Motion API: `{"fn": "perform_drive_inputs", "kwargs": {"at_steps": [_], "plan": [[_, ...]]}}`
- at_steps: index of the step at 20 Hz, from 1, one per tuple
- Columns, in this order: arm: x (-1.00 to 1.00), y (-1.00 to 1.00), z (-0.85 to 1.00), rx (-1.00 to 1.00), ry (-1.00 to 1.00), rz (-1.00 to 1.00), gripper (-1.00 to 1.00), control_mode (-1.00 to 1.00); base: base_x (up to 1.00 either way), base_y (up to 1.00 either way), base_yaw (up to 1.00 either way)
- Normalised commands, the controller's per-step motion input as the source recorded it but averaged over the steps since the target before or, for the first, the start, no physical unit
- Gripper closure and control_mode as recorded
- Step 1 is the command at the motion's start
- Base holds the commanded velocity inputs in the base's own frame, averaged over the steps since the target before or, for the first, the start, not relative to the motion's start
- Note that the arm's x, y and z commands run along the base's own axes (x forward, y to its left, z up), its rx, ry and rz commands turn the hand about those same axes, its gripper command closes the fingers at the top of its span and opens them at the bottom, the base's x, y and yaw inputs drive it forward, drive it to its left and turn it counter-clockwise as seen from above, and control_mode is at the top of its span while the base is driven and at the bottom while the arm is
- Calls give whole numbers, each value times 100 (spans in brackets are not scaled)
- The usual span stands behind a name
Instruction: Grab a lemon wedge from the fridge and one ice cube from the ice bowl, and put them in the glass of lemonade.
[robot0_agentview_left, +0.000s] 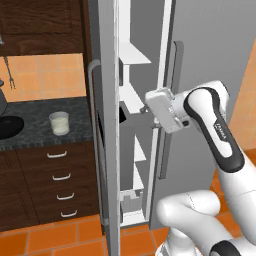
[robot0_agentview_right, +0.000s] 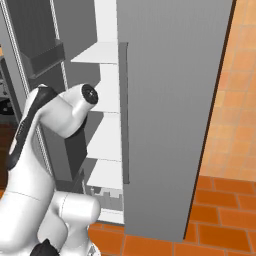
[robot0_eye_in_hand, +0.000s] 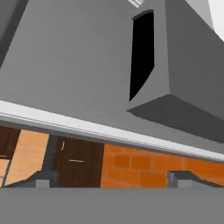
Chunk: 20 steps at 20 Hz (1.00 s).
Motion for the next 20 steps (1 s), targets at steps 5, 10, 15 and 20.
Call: {"fn": "perform_drive_inputs", "kwargs": {"at_steps": [5, 10, 15, 20], "plan": [[-28, -73, 58, -44, -6, 0, -100, -100, 0, 0, 0], [-18, -63, 59, -59, -9, 0, -100, -100, 0, 0, 0], [-28, -75, 20, -49, -21, -1, -100, -100, 0, 0, 0], [-26, -51, 0, -32, -29, 0, -100, -100, 0, 0, 0]]}}
